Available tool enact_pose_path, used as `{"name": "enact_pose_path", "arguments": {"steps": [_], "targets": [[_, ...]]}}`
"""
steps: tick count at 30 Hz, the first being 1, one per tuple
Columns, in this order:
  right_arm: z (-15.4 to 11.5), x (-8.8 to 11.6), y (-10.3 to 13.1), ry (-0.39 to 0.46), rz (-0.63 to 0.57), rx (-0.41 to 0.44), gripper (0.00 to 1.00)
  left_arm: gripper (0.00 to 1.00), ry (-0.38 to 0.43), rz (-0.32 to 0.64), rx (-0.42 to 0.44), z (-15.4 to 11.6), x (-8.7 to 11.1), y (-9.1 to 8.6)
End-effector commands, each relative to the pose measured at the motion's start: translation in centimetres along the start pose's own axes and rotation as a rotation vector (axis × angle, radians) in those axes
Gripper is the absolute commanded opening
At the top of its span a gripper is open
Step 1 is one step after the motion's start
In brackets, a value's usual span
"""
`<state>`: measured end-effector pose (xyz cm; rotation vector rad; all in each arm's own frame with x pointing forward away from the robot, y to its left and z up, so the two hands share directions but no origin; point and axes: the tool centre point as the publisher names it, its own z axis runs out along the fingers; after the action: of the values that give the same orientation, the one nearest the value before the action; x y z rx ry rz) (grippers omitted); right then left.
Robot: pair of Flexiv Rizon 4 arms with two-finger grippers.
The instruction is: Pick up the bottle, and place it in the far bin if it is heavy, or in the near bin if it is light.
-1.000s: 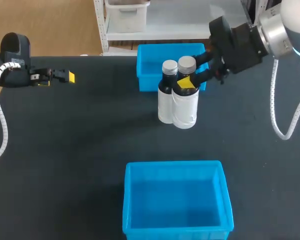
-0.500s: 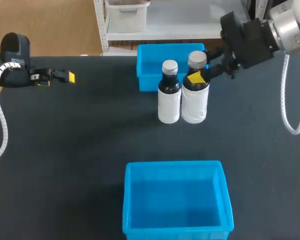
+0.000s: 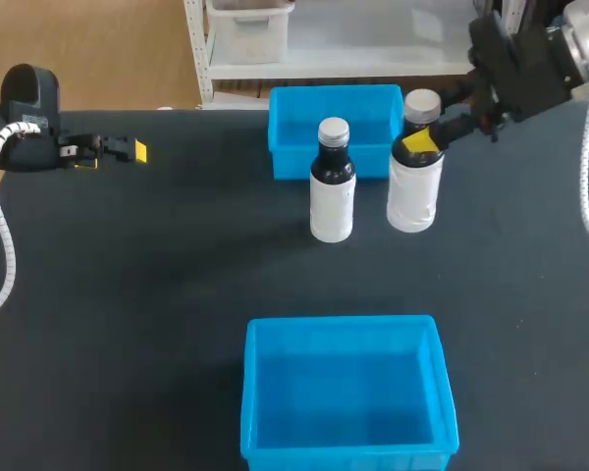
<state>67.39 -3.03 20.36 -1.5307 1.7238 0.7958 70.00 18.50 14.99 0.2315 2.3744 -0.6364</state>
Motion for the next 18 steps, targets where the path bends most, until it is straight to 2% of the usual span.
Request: {"name": "enact_pose_path", "arguments": {"steps": [1,18], "targets": [[-1.6,0.4,-0.8,-0.027,0.009,-0.028,0.0,1.0,0.0,0.0,0.0,0.0,0.0,0.0],[-2.8,1.7,-1.9,-0.058,0.022,-0.029,0.0,1.0,0.0,0.0,0.0,0.0,0.0,0.0]]}}
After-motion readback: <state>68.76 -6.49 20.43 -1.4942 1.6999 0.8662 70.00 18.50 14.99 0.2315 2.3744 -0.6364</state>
